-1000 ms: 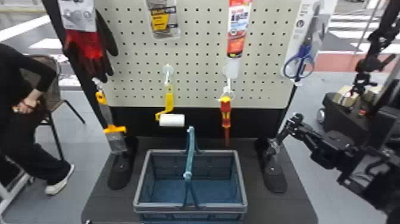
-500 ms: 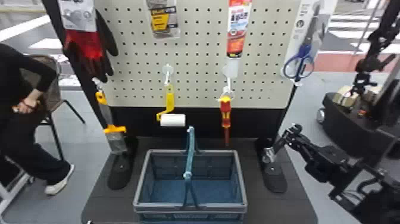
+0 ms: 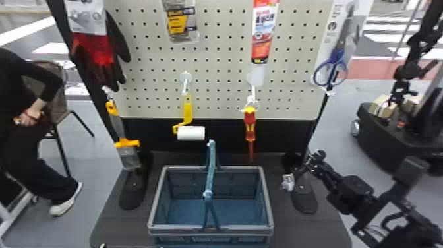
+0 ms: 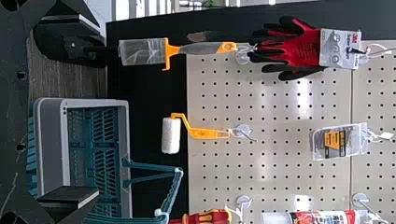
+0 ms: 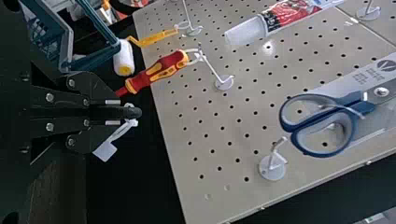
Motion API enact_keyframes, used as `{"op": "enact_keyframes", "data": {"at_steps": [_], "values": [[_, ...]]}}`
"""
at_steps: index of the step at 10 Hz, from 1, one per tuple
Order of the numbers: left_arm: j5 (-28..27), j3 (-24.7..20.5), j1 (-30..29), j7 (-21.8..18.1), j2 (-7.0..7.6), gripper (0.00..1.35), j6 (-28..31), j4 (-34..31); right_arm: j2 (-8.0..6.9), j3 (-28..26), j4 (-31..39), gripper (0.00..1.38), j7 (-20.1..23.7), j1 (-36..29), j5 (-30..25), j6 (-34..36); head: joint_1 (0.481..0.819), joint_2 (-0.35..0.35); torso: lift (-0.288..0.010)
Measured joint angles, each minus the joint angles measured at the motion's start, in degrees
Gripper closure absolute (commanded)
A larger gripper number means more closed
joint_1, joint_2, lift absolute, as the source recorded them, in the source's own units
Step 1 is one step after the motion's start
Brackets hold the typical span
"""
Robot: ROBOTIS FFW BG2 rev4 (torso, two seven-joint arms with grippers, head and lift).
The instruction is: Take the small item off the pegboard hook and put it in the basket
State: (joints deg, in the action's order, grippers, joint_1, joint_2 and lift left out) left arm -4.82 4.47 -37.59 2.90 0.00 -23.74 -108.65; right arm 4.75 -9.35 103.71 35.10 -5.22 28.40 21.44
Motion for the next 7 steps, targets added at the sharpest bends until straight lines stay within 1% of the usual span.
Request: {"op": "enact_keyframes", "data": {"at_steps": [2, 5, 7], "values": [[0.1, 0.2, 0.2, 0.0, 0.00, 0.10, 0.3, 0.0, -0.09, 2.4, -2.4, 1.26, -1.3, 1.0, 2.4, -0.2, 0.549, 0.000, -0.100], [0.5, 0.5, 0.4, 0.0, 0.00, 0.10, 0.6, 0.2, -0.29, 4.9, -5.3, 1.26, -1.7, 2.8, 3.8, -0.5, 0.549, 0.000, -0.100], [0.6, 0.6, 0.4, 0.0, 0.00, 0.10, 0.7, 0.3, -0.58, 6.9, -6.5, 1.26, -3.1, 3.6, 4.9, -0.6, 0.549, 0.000, -0.100]]}}
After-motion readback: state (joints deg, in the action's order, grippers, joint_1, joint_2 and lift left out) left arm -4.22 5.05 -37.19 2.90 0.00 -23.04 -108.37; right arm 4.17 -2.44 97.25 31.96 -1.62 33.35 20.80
